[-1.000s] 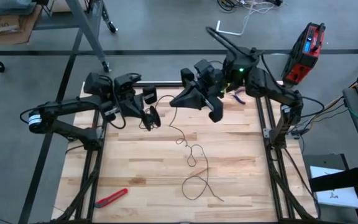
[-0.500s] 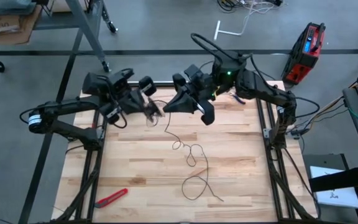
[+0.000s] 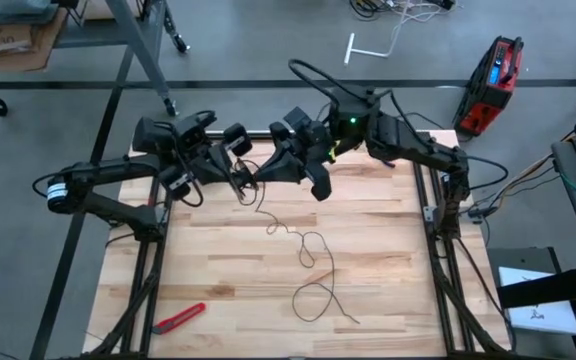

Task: Coil cords
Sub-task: Coil the black wire on the black spool

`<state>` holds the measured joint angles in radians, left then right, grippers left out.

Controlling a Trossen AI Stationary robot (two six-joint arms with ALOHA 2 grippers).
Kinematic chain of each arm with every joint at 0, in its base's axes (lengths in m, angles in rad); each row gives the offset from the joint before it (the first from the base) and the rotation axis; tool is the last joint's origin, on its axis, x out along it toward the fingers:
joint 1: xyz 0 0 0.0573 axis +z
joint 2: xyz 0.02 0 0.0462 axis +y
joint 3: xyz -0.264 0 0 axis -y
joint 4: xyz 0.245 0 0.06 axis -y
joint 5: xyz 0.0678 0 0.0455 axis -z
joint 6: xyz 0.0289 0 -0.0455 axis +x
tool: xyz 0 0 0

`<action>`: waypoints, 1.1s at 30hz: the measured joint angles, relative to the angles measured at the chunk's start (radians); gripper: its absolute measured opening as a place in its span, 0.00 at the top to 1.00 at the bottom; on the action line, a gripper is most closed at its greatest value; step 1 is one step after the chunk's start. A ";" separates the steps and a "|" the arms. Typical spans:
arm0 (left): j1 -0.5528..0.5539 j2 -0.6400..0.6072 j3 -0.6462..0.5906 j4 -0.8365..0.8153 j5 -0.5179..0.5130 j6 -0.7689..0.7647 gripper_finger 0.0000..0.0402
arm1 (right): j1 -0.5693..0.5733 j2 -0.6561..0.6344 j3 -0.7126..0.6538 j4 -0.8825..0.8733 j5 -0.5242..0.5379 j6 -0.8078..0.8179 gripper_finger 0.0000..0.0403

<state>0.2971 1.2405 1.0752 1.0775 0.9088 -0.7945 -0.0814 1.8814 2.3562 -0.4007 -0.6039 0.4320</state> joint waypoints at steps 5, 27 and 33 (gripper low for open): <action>0.000 0.011 0.031 0.080 0.060 -0.042 1.00 | -0.012 0.005 0.000 -0.007 0.034 0.003 1.00; -0.020 0.023 0.093 0.135 0.005 0.017 1.00 | -0.062 0.059 0.001 -0.119 -0.127 0.120 1.00; 0.065 0.015 0.087 0.110 -0.028 0.032 1.00 | -0.026 0.053 -0.002 -0.232 -0.138 0.057 1.00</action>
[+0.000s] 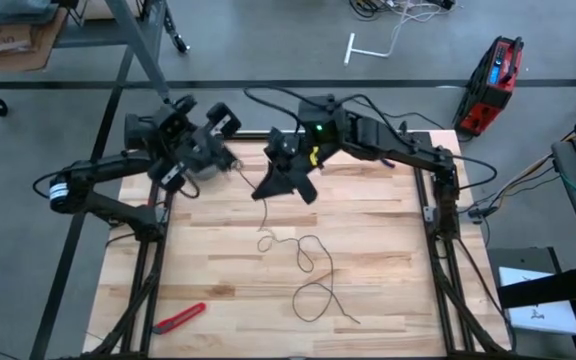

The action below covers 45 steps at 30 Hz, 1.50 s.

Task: Coil cords
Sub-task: Coil the black wire on the black spool

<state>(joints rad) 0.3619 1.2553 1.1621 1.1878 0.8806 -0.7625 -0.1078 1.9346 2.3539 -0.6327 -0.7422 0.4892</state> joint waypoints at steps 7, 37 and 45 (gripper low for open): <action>0.151 -0.015 -0.019 -0.087 0.040 -0.041 1.00 | 0.010 -0.073 0.001 -0.044 0.047 -0.015 1.00; 0.346 -0.001 -0.020 -0.114 0.213 -0.120 1.00 | 0.284 -0.279 0.002 -0.190 0.295 0.274 1.00; 0.288 0.039 -0.020 -0.115 0.210 -0.313 1.00 | 0.298 -0.317 0.003 -0.266 0.400 0.144 1.00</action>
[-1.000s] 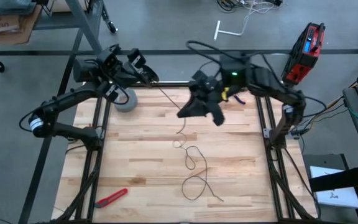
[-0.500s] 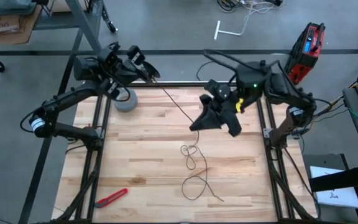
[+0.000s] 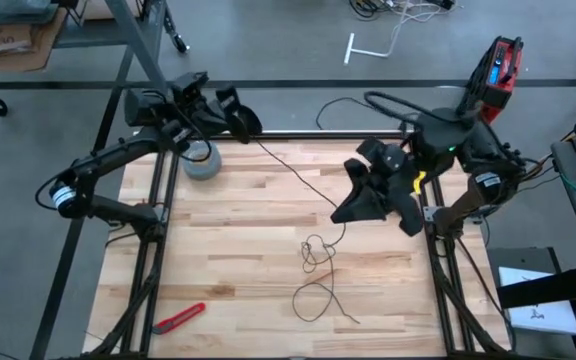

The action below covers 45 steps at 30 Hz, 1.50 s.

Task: Coil cords
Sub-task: Coil the black wire on the black spool

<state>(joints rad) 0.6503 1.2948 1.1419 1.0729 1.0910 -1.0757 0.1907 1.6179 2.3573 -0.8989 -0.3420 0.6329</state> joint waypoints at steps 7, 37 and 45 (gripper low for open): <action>-0.126 0.055 0.000 0.063 0.082 -0.215 1.00 | -0.062 0.036 -0.001 -0.039 -0.003 -0.142 1.00; -0.355 0.219 0.227 0.221 0.133 -0.394 1.00 | -0.240 0.097 -0.002 0.256 -0.214 -0.124 1.00; -0.348 0.214 0.366 0.231 0.099 -0.309 1.00 | -0.244 0.095 -0.002 0.276 -0.277 -0.185 0.87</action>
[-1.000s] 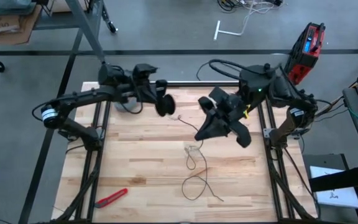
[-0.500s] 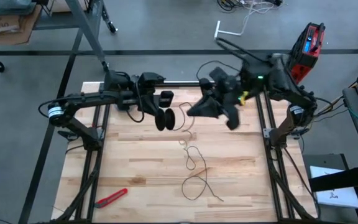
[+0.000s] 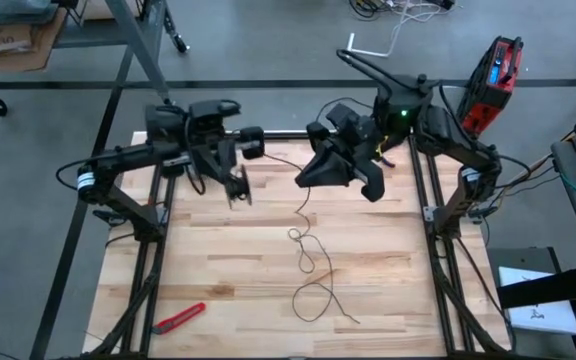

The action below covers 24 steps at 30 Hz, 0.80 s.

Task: Coil cords
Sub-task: Coil the black wire on the black spool

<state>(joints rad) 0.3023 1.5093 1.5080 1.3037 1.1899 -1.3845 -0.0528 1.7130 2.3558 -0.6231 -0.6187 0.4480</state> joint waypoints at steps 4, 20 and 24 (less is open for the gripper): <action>0.015 0.000 0.075 -0.003 -0.008 -0.002 1.00 | 0.000 -0.001 0.000 -0.052 0.059 0.006 0.75; 0.102 0.000 0.293 -0.072 -0.194 0.157 1.00 | 0.054 0.037 -0.027 -0.418 0.600 -0.212 0.59; 0.145 0.000 0.332 -0.193 -0.179 0.199 1.00 | 0.061 0.124 -0.095 -0.395 0.578 -0.212 0.59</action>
<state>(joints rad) 0.4471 1.5093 1.8396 1.1105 1.0106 -1.1859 0.0087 1.8366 2.2609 -1.0183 -0.0405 0.2365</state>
